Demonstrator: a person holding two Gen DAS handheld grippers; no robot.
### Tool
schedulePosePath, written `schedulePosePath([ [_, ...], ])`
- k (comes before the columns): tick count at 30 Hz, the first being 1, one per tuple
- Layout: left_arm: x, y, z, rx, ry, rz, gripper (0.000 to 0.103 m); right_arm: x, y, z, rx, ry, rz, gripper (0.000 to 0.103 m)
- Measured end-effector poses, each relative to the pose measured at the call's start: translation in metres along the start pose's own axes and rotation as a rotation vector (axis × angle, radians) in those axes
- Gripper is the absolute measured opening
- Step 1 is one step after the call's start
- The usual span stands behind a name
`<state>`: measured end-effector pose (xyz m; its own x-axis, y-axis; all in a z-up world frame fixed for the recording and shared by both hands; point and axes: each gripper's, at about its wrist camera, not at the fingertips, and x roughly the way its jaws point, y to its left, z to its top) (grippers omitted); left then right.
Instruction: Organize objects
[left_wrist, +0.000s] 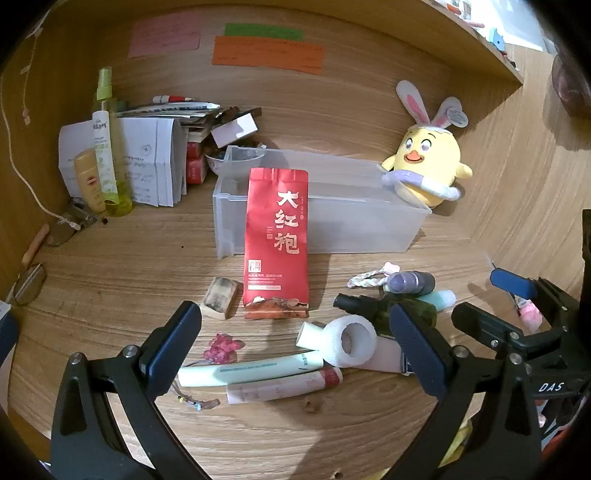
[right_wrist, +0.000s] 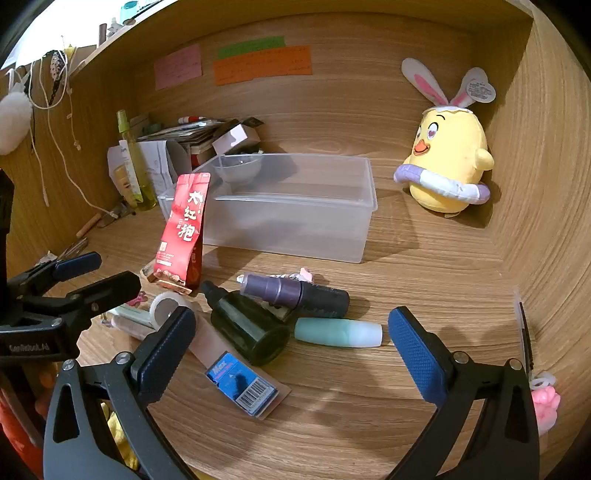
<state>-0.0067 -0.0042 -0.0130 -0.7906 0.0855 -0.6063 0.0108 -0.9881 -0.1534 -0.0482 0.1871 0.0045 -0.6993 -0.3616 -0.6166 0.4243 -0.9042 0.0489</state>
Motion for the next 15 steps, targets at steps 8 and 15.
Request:
schedulePosePath([
  [8, -0.0001, 0.0001, 0.0000, -0.001, 0.000, 0.001, 0.103, -0.0005, 0.0011, -0.0003, -0.004, -0.002, 0.001, 0.103],
  [15, 0.0001, -0.0004, -0.0001, -0.001, -0.001, 0.003, 0.103, -0.0001, 0.0012, -0.0010, -0.005, -0.001, 0.000, 0.103],
])
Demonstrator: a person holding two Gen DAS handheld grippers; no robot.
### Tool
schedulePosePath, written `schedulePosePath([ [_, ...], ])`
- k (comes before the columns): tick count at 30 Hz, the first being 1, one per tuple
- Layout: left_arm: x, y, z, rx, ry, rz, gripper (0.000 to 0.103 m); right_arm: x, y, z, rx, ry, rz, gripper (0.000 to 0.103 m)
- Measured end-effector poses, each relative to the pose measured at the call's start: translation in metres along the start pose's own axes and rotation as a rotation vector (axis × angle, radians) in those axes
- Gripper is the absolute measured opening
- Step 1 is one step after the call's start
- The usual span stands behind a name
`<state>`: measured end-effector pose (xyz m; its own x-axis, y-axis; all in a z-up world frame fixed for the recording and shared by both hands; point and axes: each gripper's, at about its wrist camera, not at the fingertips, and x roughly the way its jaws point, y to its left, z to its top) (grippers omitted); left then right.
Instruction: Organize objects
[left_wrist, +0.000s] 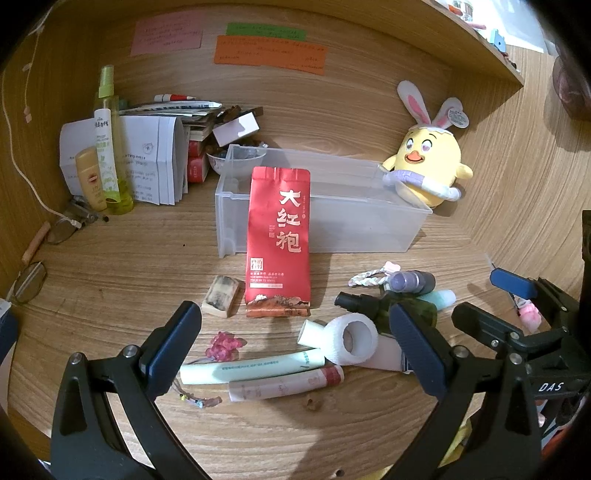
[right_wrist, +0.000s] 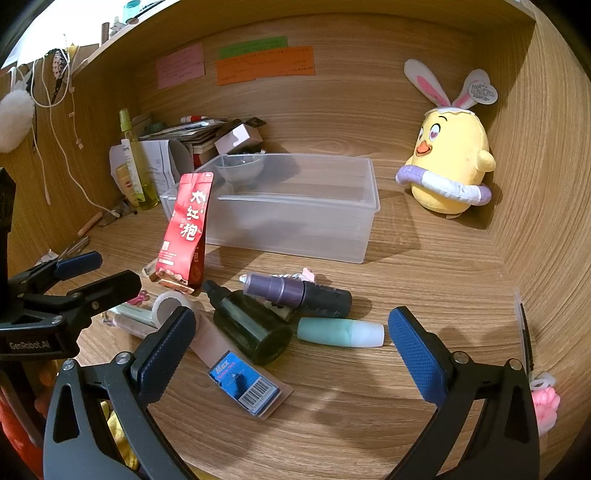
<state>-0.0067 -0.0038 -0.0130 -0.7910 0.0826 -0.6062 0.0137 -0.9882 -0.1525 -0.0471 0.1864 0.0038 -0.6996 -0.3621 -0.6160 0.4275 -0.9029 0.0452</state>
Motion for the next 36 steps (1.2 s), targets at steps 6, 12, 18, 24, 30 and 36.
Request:
schedulePosePath([
  [6, -0.001, 0.001, -0.003, -0.001, 0.004, -0.002, 0.103, 0.001, 0.000, 0.000, 0.000, 0.001, 0.005, 0.103],
  [12, -0.002, 0.000, -0.003, 0.011, 0.012, -0.003, 0.103, 0.005, -0.001, 0.002, 0.001, 0.011, 0.013, 0.103],
  [18, 0.006, 0.002, 0.005, 0.013, 0.031, -0.007, 0.103, 0.014, -0.006, 0.006, 0.006, 0.036, 0.015, 0.103],
  [24, 0.021, 0.008, 0.014, 0.000, 0.066, -0.007, 0.103, 0.026, -0.021, 0.012, 0.032, 0.065, 0.015, 0.103],
  [30, 0.041, 0.019, 0.024, -0.025, 0.116, 0.001, 0.103, 0.039, -0.035, 0.016, 0.040, 0.094, -0.004, 0.103],
  [36, 0.065, 0.027, 0.029, -0.017, 0.184, 0.032, 0.103, 0.052, -0.046, 0.017, 0.032, 0.139, 0.008, 0.102],
])
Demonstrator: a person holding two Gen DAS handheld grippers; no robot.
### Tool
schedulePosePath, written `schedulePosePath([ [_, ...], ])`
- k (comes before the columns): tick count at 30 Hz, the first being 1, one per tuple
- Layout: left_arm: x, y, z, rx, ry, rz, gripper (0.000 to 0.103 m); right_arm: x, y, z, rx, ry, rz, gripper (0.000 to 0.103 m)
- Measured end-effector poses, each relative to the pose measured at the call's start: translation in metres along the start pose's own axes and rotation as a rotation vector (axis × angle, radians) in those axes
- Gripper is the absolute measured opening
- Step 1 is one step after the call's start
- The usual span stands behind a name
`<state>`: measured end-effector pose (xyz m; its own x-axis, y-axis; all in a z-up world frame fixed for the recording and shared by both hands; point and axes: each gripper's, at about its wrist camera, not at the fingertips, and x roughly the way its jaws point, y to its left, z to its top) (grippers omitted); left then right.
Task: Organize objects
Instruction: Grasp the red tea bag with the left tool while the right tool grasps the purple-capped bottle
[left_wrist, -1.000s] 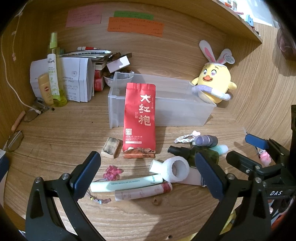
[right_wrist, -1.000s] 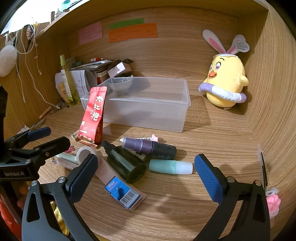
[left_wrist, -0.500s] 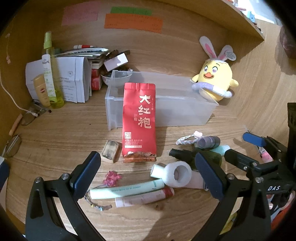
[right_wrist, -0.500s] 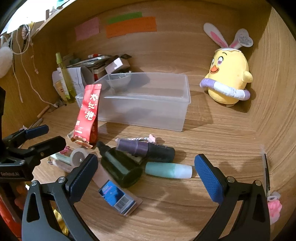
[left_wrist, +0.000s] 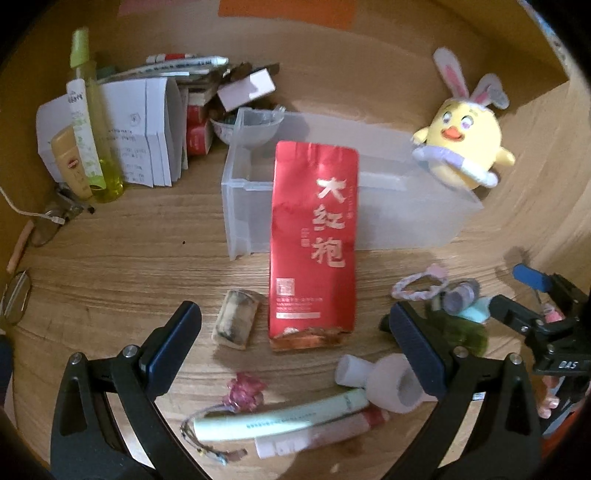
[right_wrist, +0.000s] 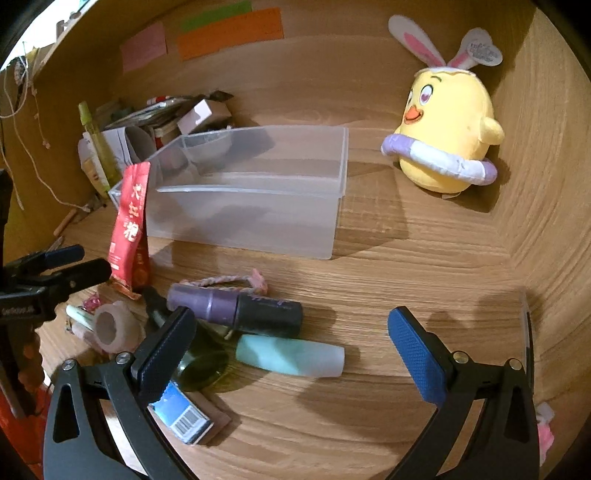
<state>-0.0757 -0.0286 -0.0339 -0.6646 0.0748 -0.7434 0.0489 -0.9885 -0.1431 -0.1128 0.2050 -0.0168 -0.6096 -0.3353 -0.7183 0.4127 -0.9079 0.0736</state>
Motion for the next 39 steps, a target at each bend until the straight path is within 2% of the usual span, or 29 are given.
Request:
schedulePosePath([
  [8, 0.029, -0.002, 0.013, 0.024, 0.091, 0.003, 0.103, 0.018, 0.008, 0.004, -0.050, 0.048, 0.057, 0.102],
  [14, 0.041, -0.004, 0.021, 0.034, 0.109, 0.009, 0.103, 0.028, 0.008, 0.010, -0.053, 0.079, 0.073, 0.102],
  [19, 0.048, -0.002, 0.024, 0.017, 0.108, -0.001, 0.103, 0.040, 0.007, 0.012, -0.053, 0.115, 0.077, 0.094],
  [21, 0.049, -0.002, 0.024, 0.015, 0.101, 0.002, 0.103, 0.044, 0.006, 0.012, -0.050, 0.128, 0.079, 0.089],
  [23, 0.049, -0.002, 0.023, 0.011, 0.089, 0.005, 0.103, 0.047, 0.004, 0.011, -0.039, 0.138, 0.093, 0.081],
  [24, 0.048, -0.002, 0.022, 0.011, 0.084, 0.006, 0.103, 0.047, 0.002, 0.011, -0.030, 0.140, 0.101, 0.081],
  [26, 0.048, -0.003, 0.021, 0.018, 0.080, 0.004, 0.088, 0.048, -0.001, 0.012, -0.017, 0.135, 0.104, 0.074],
  [27, 0.048, -0.004, 0.021, 0.027, 0.085, 0.005, 0.084, 0.048, -0.002, 0.013, -0.013, 0.133, 0.107, 0.072],
  [29, 0.050, -0.006, 0.020, 0.041, 0.093, 0.007, 0.077, 0.048, -0.004, 0.015, -0.005, 0.130, 0.116, 0.061],
  [30, 0.049, -0.007, 0.019, 0.045, 0.087, 0.014, 0.075, 0.048, -0.005, 0.016, -0.002, 0.132, 0.123, 0.058],
  [32, 0.047, -0.008, 0.019, 0.052, 0.081, 0.003, 0.065, 0.049, -0.007, 0.018, -0.001, 0.128, 0.126, 0.048],
  [34, 0.047, -0.009, 0.018, 0.052, 0.083, -0.006, 0.057, 0.049, -0.008, 0.019, -0.006, 0.129, 0.122, 0.045],
  [39, 0.038, -0.011, 0.015, 0.056, 0.048, 0.011, 0.057, 0.047, -0.003, 0.019, -0.056, 0.130, 0.097, 0.045],
])
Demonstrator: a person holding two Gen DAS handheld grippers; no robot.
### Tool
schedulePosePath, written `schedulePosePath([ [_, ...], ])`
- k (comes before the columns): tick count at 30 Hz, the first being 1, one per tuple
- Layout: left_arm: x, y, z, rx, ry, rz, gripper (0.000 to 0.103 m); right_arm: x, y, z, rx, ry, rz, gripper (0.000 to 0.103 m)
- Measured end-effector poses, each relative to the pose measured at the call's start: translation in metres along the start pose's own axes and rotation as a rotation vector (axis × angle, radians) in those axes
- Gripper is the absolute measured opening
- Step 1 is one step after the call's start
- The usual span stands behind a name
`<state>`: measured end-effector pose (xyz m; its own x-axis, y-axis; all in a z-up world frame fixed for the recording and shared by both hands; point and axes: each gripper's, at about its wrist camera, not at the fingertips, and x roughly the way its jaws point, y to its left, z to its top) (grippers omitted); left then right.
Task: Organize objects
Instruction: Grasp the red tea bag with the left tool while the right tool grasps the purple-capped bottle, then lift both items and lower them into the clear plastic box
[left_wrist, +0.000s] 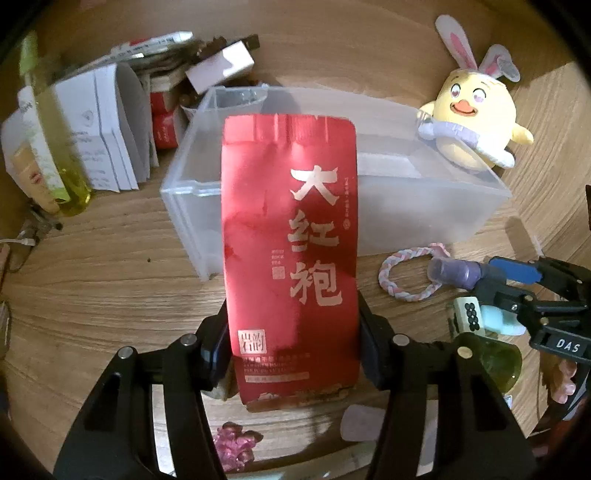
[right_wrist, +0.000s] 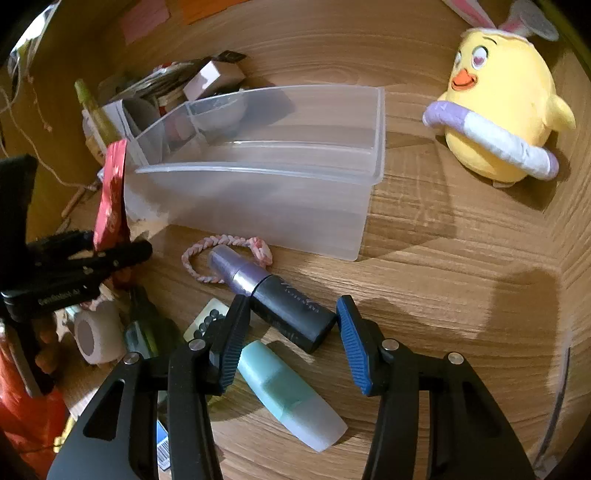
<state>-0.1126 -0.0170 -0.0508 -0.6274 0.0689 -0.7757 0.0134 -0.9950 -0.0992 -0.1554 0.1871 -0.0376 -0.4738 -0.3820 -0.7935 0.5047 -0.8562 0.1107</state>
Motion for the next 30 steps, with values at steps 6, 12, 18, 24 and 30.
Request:
schedulePosePath([
  [6, -0.026, -0.001, 0.002, 0.003, -0.075, -0.002, 0.057, 0.006, 0.008, 0.007, -0.072, 0.023, -0.022, 0.046],
  [12, -0.041, -0.001, 0.007, 0.001, -0.117, -0.013, 0.057, 0.022, 0.013, 0.015, -0.126, 0.059, -0.013, 0.047],
  [18, -0.049, 0.000, 0.009, -0.014, -0.144, -0.013, 0.057, 0.019, 0.016, 0.012, -0.134, 0.025, 0.003, 0.042],
  [24, -0.063, 0.000, 0.016, -0.005, -0.185, -0.004, 0.057, -0.003, 0.020, 0.005, -0.151, -0.047, -0.009, 0.040],
  [30, -0.077, 0.001, 0.025, -0.008, -0.227, 0.002, 0.057, -0.030, 0.023, 0.006, -0.141, -0.102, 0.025, 0.024],
])
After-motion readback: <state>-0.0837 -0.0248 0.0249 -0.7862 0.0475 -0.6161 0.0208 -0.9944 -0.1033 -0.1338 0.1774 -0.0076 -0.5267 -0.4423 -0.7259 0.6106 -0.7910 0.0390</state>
